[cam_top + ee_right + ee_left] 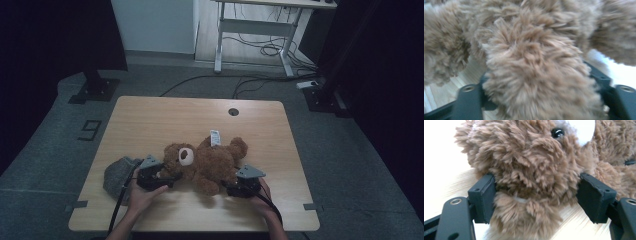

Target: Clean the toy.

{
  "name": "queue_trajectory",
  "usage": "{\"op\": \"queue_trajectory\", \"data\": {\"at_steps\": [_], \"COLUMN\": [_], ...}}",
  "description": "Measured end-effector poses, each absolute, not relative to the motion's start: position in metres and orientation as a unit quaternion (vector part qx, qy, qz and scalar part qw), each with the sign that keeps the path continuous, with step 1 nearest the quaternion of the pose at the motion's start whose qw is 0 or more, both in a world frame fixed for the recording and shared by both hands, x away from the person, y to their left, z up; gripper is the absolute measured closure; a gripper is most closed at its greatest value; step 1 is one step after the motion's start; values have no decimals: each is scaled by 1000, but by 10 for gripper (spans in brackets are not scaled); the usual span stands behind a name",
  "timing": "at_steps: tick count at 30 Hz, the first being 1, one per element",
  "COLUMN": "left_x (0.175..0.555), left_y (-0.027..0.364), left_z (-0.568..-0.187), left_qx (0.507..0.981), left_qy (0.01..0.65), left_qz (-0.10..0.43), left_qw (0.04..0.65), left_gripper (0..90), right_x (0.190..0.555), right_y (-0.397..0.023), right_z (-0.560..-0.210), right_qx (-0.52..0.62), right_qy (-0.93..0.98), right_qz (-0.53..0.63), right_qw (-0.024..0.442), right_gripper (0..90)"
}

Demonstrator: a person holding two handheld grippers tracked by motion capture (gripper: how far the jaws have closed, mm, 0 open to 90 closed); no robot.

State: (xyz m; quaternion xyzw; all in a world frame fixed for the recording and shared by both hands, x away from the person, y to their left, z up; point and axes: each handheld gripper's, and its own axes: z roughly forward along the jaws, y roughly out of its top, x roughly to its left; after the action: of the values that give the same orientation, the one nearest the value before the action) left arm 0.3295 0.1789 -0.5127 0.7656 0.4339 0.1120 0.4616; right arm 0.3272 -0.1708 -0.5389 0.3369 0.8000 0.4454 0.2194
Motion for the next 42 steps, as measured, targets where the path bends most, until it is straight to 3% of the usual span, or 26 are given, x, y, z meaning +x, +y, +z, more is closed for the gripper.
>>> {"op": "queue_trajectory", "data": {"at_steps": [4,11,25,42], "left_x": [321,299,280,275], "left_y": [182,187,203,213], "left_z": [-506,-494,-493,-501], "left_qx": [770,779,775,776], "left_qy": [425,399,401,413], "left_qz": [134,156,144,150], "left_qw": [457,458,467,453], "left_gripper": [253,248,252,255], "right_x": [317,300,266,268], "right_y": [-181,-196,-250,-268], "right_z": [-529,-520,-536,-549], "right_qx": [347,343,392,432], "right_qy": [773,754,731,724], "right_qz": [483,511,513,490], "right_qw": [224,229,221,219], "right_gripper": [175,160,160,171]}}
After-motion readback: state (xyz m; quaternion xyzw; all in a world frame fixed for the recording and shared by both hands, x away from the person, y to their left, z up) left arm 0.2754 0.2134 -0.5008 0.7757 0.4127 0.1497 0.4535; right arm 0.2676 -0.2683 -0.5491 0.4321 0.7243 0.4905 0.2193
